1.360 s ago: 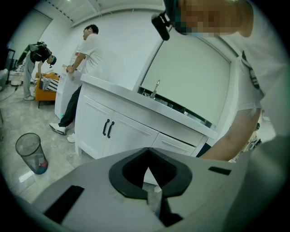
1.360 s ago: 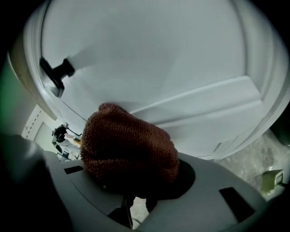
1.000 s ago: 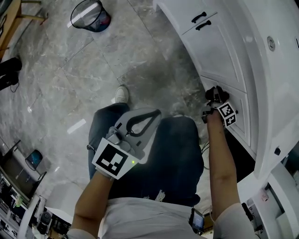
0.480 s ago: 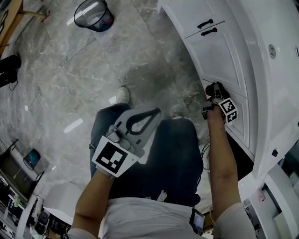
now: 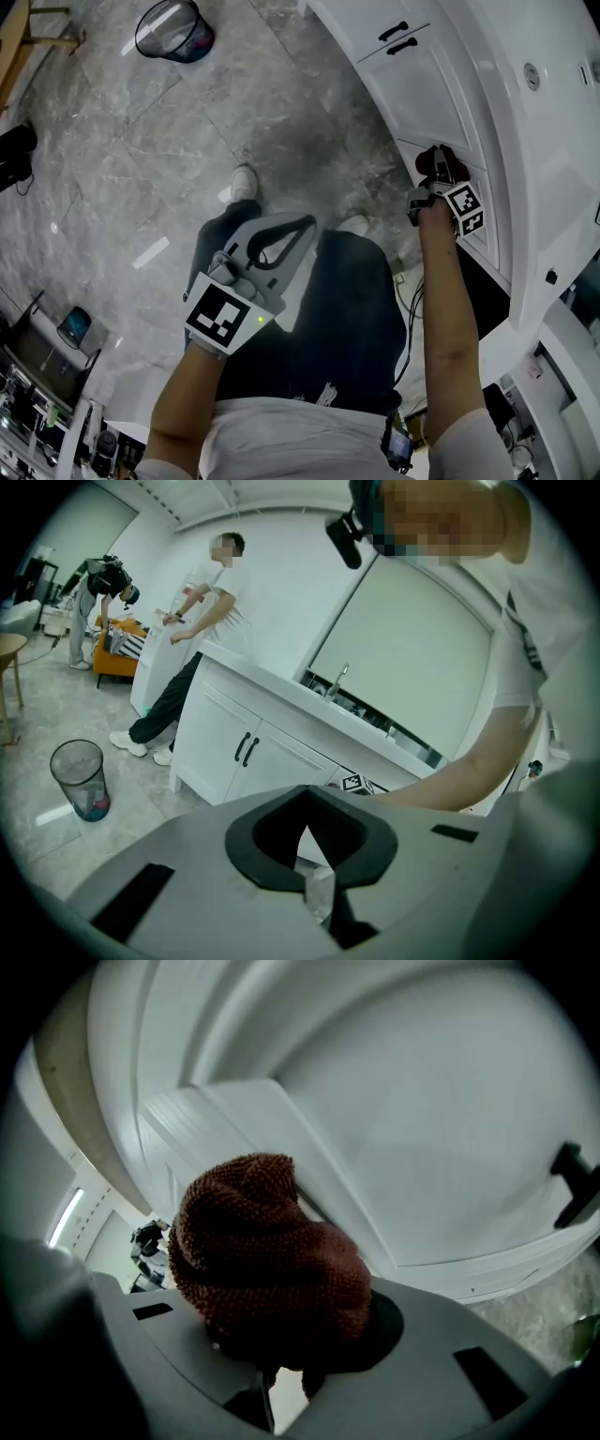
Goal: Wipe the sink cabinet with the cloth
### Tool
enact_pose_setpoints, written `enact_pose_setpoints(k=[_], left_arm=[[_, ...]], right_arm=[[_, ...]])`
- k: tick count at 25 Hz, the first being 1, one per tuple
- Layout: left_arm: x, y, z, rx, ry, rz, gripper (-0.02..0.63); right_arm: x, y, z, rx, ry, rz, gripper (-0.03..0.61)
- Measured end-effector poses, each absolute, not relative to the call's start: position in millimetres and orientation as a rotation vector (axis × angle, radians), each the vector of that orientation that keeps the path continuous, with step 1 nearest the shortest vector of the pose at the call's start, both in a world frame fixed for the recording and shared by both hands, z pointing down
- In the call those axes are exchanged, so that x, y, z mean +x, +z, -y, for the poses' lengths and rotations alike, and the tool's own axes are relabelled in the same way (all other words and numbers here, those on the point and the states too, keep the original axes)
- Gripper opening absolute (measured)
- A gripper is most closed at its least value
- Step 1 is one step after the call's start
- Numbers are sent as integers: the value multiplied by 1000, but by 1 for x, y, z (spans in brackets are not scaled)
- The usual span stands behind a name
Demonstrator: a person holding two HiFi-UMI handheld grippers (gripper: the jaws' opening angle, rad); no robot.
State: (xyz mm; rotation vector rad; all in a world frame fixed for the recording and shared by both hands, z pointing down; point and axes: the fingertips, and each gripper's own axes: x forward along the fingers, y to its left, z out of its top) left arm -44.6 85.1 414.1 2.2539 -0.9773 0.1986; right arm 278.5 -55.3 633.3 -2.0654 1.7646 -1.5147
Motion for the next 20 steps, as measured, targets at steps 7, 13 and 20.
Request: enact_pose_setpoints(k=[7, 13, 20], left_arm=[[-34, 398, -92, 2280, 206, 871, 11], [-14, 399, -92, 2323, 247, 760, 11], [16, 382, -82, 2450, 160, 627, 11]], right_arm=[[276, 580, 51, -2057, -1395, -1848, 103], [270, 544, 45, -2000, -1293, -1903, 103], [295, 514, -23, -2050, -1270, -1828, 103]])
